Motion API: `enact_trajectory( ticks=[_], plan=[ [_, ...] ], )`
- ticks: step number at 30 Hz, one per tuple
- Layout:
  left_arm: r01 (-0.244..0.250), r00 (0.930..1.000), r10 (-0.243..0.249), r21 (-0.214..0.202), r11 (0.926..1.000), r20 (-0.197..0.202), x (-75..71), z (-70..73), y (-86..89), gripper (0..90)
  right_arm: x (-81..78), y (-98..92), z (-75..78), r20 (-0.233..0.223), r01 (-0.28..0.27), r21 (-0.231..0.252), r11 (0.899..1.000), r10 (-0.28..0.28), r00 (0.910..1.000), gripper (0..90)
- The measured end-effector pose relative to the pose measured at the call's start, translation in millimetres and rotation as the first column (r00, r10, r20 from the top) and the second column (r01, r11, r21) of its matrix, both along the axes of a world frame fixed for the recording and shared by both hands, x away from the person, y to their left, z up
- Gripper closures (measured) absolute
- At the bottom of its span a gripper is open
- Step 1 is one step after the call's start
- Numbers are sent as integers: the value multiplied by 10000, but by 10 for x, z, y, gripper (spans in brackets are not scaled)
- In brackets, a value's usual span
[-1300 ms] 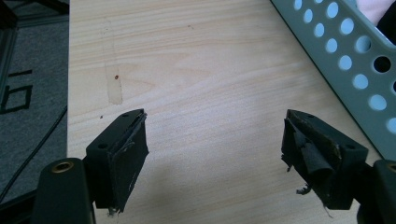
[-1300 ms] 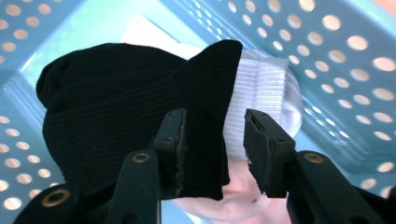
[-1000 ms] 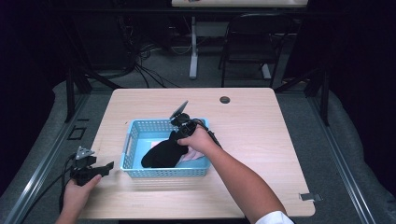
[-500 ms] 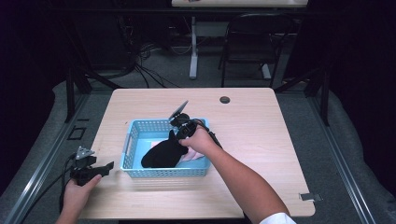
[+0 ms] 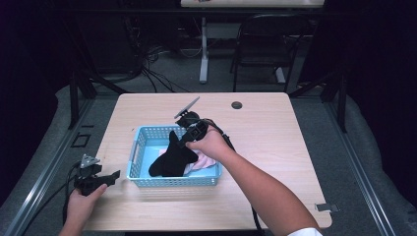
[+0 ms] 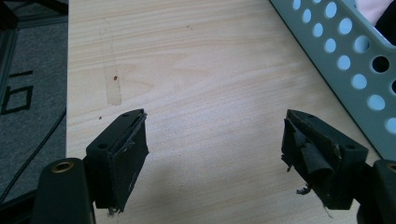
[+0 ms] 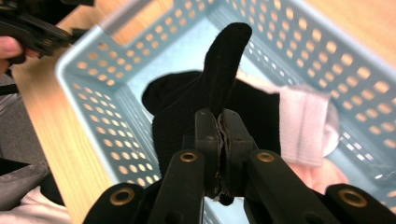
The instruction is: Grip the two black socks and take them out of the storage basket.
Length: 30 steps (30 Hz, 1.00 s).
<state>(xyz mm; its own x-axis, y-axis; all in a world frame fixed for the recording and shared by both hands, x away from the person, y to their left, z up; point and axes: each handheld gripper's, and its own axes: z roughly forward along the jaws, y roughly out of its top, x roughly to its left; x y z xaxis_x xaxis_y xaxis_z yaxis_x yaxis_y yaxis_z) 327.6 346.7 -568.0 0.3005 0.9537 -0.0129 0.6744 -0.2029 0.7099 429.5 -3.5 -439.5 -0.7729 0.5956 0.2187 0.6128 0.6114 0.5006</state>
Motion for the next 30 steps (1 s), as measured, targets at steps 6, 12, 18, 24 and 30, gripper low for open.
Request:
enact_trajectory(
  ticks=[6,12,18,24,30],
  plan=[
    [-62,10000,62,-56,10000,55,-4,-4,8,224,-94,-28,405,679,-83,312,9995,61,9977,875],
    [-76,10000,76,-76,9999,44,-6,-3,4,224,-112,-84,595,972,59,383,9992,-96,9952,875],
    [-94,9999,94,-81,9999,46,-3,-8,5,223,-113,-196,762,1274,214,364,9991,-259,9915,875],
    [-103,9999,104,-72,9999,50,-5,-8,8,224,-117,-359,884,1467,462,463,9979,-525,9878,875],
    [-101,9999,101,-66,9999,26,-6,-9,6,224,-152,-523,980,1635,661,551,9963,-743,9837,875]
  ],
)
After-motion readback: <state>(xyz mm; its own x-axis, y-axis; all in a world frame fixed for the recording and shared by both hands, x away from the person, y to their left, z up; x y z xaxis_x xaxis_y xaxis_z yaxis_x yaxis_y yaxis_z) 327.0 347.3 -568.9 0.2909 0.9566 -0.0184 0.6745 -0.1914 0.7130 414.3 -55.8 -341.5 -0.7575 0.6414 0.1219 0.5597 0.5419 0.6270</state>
